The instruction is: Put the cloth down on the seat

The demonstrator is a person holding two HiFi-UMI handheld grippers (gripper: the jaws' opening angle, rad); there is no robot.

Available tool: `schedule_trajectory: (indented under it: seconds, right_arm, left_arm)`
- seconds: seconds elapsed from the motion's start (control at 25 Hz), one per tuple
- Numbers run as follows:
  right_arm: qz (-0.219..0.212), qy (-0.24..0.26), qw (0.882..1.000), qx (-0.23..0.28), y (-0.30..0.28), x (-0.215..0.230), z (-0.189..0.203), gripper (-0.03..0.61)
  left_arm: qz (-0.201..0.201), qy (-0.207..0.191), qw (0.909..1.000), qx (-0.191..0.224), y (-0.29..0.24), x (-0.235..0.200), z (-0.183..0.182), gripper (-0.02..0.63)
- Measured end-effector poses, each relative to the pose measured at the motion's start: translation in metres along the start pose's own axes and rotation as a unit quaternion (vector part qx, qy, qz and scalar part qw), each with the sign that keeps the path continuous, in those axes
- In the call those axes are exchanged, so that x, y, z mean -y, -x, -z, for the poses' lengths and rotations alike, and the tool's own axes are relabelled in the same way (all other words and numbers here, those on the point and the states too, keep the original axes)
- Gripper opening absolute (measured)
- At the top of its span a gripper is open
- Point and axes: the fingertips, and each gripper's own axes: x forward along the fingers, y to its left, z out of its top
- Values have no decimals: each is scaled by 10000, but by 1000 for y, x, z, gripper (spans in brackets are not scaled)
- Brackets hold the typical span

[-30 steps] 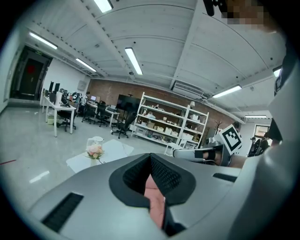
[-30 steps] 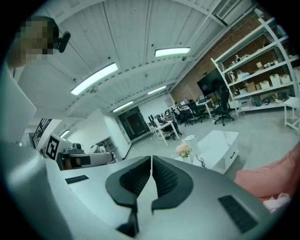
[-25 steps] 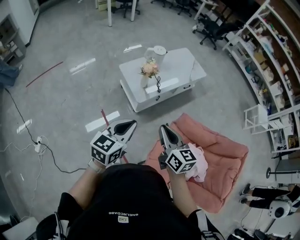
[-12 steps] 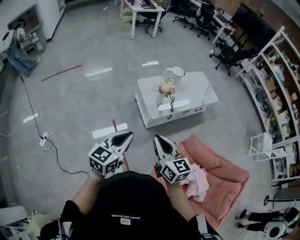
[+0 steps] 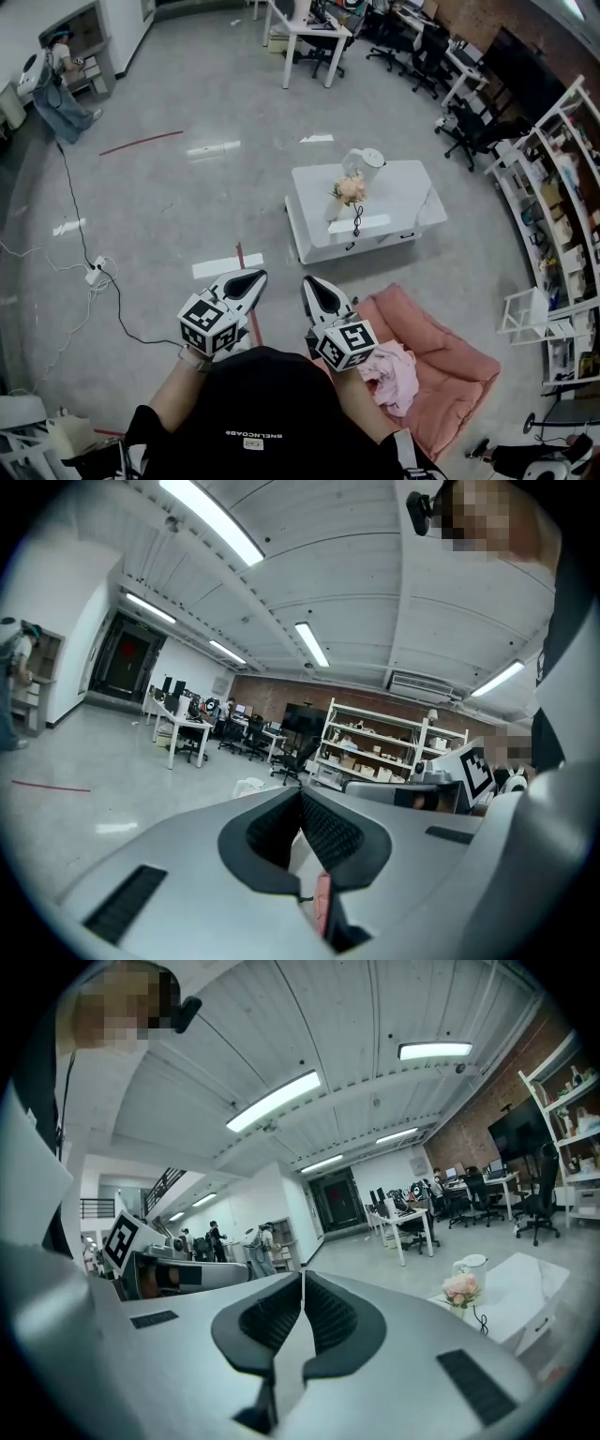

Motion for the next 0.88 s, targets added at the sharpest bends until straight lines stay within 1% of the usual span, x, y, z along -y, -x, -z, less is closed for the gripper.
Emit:
schedule_trajectory:
  seconds: [0.16,0.44,0.64,0.88]
  right_arm:
    - [-74,-43,10000,-21,-4,-6,5,32]
    - [-39,-190,9998,-42,0,-5,11,34]
    - [-6,-208,9998,-64,-1,-3,13,34]
    - [58,-262,9996,-66,4,-1,17,32]
  left_arm:
    - [-15,69,9999,78,7,-2,1,15]
    - [1,-3,10000,-3,10,2,6,15]
    - [19,89,10000,-15,7,-1,8,15]
    - [47,-30,9999,-92,5,3,13,15]
